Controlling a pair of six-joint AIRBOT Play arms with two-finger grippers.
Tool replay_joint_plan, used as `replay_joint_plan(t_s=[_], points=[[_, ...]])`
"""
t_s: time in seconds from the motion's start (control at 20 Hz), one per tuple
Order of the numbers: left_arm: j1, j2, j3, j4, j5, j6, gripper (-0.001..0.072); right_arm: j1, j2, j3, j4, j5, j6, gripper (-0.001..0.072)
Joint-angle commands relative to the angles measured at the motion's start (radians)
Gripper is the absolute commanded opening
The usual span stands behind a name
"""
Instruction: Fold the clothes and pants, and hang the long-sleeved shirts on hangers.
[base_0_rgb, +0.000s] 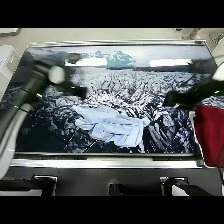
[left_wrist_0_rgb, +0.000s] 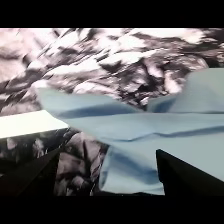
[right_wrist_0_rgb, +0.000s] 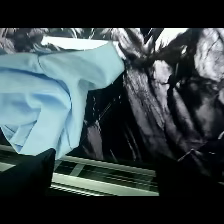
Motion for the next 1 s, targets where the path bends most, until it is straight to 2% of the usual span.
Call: replay_joint_plan(t_s=[0.0,0.1,0.2,0.45,0.6,0.7,0.75,0.8,0.85,0.9,0.95], points=[[0.349,0.005,-0.156,-0.381,-0.029,0.059,0.0716,0.0,-0.054,-0.206,0.099,-0.139,-0.015,0.0693],[0.466,0.005,-0.275,-0.503,0.023,0.082,0.0714,0.0,-0.087,-0.244,0.149,-0.229,-0.014,0.0692],[0.511,0.0,-0.377,-0.58,0.112,0.083,0.0713,0.0,-0.127,-0.249,0.201,-0.274,-0.011,0.0692],[0.435,-0.076,-0.527,-0.779,0.36,0.192,0.0712,0.0,-0.202,-0.249,0.267,-0.272,-0.034,0.0714],[0.378,-0.132,-0.528,-0.966,0.443,0.272,0.0712,0.0,-0.212,-0.255,0.267,-0.272,-0.035,0.0715],[0.344,-0.166,-0.528,-0.993,0.468,0.272,0.071,0.001,-0.212,-0.276,0.268,-0.273,-0.035,0.0715],[0.332,-0.178,-0.528,-0.994,0.475,0.272,0.063,0.006,-0.212,-0.288,0.267,-0.268,-0.043,0.0715],[0.326,-0.184,-0.528,-0.994,0.476,0.272,0.0401,0.016,-0.212,-0.301,0.262,-0.268,-0.05,0.0715],[0.325,-0.185,-0.528,-0.994,0.476,0.272,0.0137,0.039,-0.212,-0.318,0.263,-0.278,-0.061,0.0715],[0.325,-0.182,-0.525,-0.994,0.474,0.283,0.0058,0.067,-0.212,-0.333,0.262,-0.305,-0.069,0.0714],[0.325,-0.172,-0.523,-0.993,0.474,0.299,0.0032,0.092,-0.212,-0.347,0.263,-0.349,-0.066,0.0714]])
